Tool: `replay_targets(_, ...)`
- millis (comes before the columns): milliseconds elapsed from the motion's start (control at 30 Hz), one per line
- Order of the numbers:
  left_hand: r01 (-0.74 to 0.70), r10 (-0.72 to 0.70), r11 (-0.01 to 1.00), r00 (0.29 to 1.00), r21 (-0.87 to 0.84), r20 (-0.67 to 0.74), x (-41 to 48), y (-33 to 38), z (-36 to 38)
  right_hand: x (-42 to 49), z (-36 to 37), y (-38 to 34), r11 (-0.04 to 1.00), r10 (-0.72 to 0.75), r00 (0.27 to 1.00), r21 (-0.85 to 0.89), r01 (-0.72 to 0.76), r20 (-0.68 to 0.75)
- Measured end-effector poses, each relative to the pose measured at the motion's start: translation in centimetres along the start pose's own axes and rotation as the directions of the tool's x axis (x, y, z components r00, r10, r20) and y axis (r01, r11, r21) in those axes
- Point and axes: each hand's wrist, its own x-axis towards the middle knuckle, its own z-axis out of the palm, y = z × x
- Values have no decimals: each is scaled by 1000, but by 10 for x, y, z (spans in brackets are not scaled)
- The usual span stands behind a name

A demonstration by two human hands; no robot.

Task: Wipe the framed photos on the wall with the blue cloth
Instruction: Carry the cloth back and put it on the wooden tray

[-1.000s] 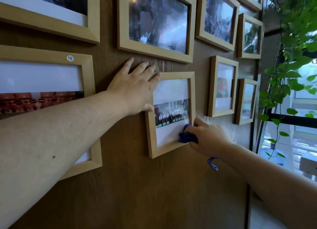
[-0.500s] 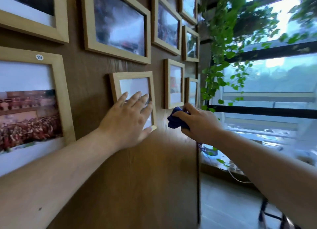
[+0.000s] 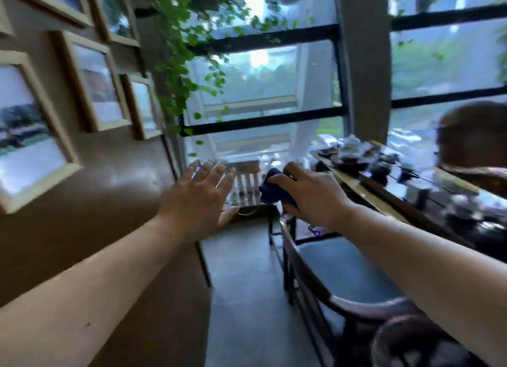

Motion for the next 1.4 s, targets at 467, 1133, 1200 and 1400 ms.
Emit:
replay_targets(467, -435, 442, 837, 895, -333, -57, 119, 282, 35, -293, -3, 131, 844, 537, 832, -107, -526, 139)
replay_targets(1133, -414, 555, 724, 825, -552, 110, 175, 535, 136, -551, 145, 308, 385, 911, 289, -355, -852, 294)
replay_targets(1200, -448, 581, 732, 804, -513, 127, 175, 542, 149, -555, 166, 308, 361, 914, 251, -354, -863, 320)
replay_targets(1400, -483, 620, 731, 766, -483, 172, 173, 562, 169, -568, 197, 293, 315, 888, 121, -393, -864, 444)
